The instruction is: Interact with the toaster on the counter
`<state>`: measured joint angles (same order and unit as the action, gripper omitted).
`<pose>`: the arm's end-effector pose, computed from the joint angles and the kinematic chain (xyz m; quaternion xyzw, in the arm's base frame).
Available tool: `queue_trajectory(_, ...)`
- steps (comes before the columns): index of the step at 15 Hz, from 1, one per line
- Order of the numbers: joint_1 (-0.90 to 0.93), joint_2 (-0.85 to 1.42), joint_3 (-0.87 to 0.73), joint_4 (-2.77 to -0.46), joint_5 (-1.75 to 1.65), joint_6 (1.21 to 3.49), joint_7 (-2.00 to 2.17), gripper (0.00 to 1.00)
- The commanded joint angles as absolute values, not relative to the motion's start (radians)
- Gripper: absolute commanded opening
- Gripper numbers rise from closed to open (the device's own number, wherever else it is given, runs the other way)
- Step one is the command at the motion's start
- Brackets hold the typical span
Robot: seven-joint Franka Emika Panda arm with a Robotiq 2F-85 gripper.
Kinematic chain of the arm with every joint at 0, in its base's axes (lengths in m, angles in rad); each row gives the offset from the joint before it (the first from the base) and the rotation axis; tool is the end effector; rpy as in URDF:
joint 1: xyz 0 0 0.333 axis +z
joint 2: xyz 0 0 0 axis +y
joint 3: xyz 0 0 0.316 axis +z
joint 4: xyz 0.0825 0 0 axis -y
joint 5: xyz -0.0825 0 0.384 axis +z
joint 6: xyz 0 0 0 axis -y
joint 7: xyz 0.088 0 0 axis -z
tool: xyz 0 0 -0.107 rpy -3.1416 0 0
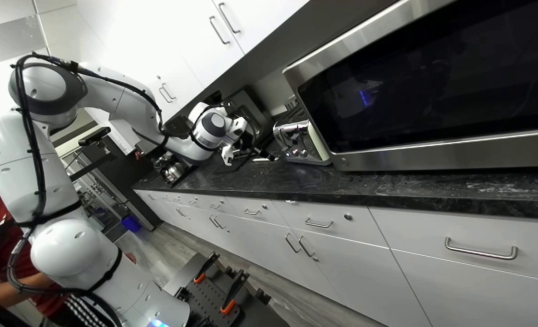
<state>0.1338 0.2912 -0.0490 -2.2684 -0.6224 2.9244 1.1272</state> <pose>0.5551 0.0841 0.2612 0.9524 -0.2191 0.2121 0.0058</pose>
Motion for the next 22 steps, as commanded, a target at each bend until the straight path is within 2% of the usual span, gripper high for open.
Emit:
queue_trajectory(1, 0.070, 0.333, -0.022, -2.259, -0.601, 3.037, 1.020, 0.00)
queue_trajectory(18, 0.097, 0.444, -0.067, -2.134, -0.627, 3.023, 1.036, 0.00)
queue_trajectory(22, 0.195, 0.459, -0.186, -2.105, -0.687, 3.025, 1.135, 0.00)
